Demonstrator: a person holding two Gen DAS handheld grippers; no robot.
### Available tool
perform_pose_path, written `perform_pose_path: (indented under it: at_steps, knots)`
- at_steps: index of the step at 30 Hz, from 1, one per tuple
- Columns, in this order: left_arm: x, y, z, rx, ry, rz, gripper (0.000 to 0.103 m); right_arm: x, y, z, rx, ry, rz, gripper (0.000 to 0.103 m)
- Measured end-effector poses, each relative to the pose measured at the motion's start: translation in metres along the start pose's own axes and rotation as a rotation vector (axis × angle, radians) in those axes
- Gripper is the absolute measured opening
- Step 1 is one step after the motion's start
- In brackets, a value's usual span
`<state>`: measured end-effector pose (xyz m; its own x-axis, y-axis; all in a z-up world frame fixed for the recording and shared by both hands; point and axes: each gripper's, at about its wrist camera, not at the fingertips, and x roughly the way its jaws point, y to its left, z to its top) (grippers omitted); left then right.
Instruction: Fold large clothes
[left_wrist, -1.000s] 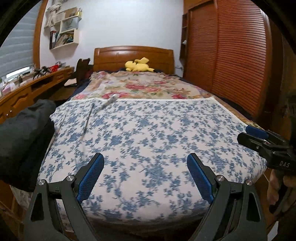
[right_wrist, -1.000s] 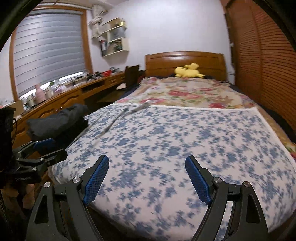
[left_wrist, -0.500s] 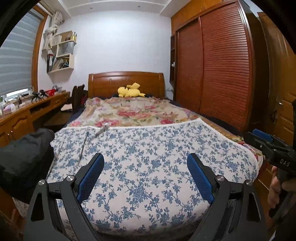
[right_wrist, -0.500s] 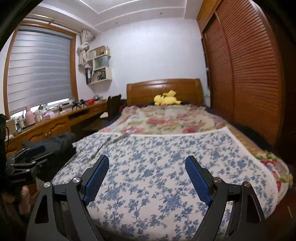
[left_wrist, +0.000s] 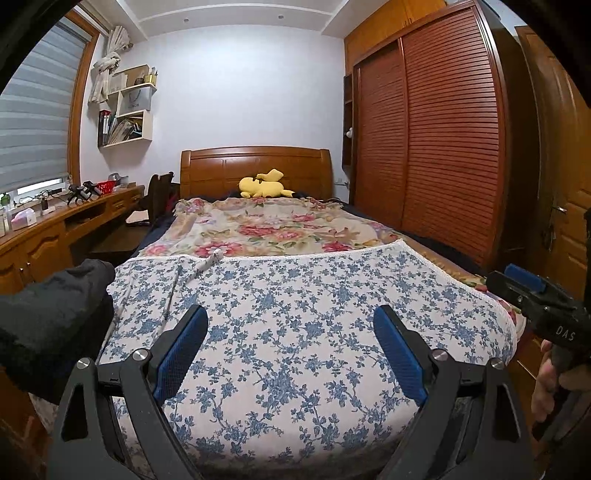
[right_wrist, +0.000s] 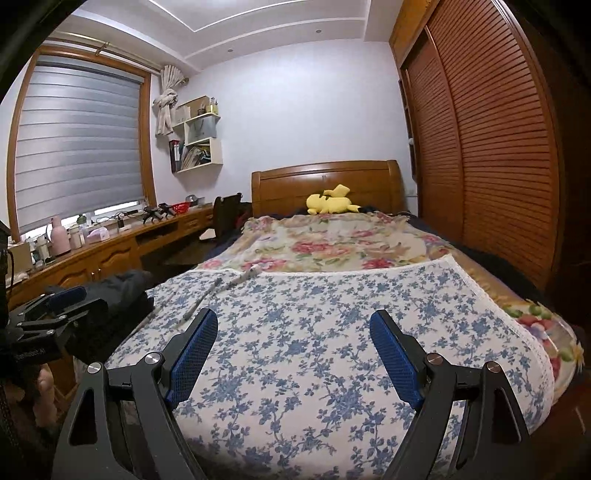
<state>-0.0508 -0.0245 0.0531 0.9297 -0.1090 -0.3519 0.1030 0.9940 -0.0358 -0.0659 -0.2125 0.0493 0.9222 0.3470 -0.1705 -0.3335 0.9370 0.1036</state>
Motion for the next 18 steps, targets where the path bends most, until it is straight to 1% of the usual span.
perform_pose_path:
  at_steps: [3, 18]
  knots:
    - [-0.001, 0.001, 0.000, 0.000, 0.001, 0.003, 0.091, 0.006, 0.000, -0.001, 0.001, 0.004, 0.005, 0.086]
    - [0.002, 0.002, -0.002, 0.003, 0.004, 0.009, 0.091, 0.006, -0.010, -0.001, -0.008, 0.005, 0.014, 0.086]
